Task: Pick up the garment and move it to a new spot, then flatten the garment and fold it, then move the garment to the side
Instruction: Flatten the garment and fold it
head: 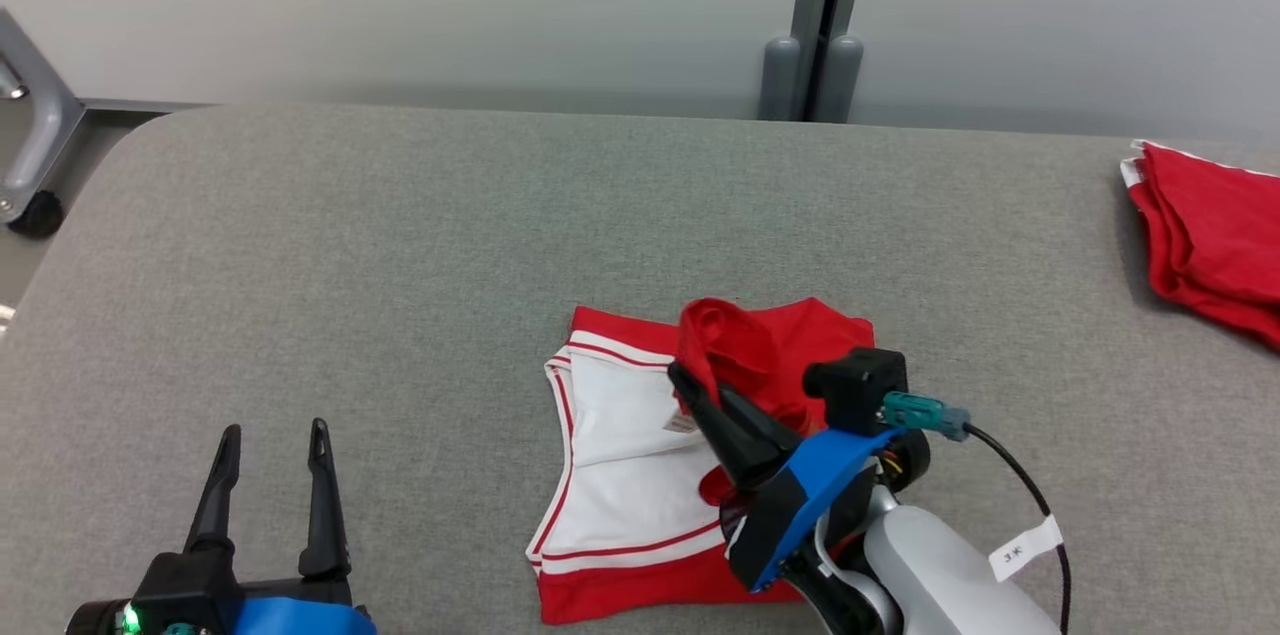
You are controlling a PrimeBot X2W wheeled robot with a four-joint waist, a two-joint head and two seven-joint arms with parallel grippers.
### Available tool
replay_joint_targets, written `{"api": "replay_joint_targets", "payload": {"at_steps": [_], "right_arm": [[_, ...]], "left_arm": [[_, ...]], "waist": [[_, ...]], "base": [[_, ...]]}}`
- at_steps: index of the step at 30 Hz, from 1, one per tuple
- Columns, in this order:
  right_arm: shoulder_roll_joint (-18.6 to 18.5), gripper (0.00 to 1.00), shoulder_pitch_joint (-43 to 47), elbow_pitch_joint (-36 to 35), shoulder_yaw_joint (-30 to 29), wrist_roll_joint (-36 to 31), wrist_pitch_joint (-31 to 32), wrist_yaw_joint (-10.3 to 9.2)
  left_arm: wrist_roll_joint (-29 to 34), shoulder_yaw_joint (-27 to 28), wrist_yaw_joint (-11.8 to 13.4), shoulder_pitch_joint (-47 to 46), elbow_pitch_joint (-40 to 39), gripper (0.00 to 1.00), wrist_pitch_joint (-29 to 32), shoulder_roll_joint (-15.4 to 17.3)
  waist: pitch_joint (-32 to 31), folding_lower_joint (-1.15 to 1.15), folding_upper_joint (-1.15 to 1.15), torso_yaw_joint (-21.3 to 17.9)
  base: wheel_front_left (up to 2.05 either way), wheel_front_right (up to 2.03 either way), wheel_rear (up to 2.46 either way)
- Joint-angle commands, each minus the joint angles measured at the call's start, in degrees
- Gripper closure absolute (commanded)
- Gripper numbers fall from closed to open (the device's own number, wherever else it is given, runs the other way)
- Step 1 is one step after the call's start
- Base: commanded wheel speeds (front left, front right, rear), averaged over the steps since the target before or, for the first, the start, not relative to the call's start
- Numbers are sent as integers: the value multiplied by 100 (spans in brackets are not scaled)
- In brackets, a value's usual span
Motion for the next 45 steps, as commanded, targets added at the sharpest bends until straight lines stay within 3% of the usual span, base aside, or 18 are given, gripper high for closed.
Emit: {"api": "replay_joint_targets", "payload": {"at_steps": [1,13,14,19,23,29,37,45], "right_arm": [[2,100,-130,55,123,155,-42,4],[5,100,-963,1152,1131,1099,-675,4],[6,1,-1024,1241,1224,1180,-708,4],[1,0,-1269,1601,1466,1392,-949,4],[-3,0,-1351,1726,1261,1230,-1161,4],[-219,0,-1107,1508,263,526,-1213,3],[-595,0,358,-44,-1604,-719,-1213,4],[-345,0,1802,-834,-2828,-1402,-1213,4]], "left_arm": [[-6,-23,16,-120,14,0,-13,-14],[-157,-248,101,-347,143,0,-13,-24],[-166,-265,107,-368,144,0,-13,-24],[-203,-271,135,-363,157,0,-13,-25],[-174,-227,149,-246,134,0,-13,-24],[-131,-89,178,-67,58,0,-13,-24],[-61,-17,237,148,4,0,-13,-22],[62,9,226,228,-11,0,-13,-21]], "waist": [[74,0,0,97],[295,0,0,309],[301,0,0,316],[270,0,0,285],[170,0,0,191],[35,0,0,12],[-137,0,0,-184],[-222,0,0,-311]], "base": [[0,0,0],[0,0,0],[0,0,0],[0,0,0],[0,0,0],[0,0,0],[0,0,0],[0,0,0]]}}
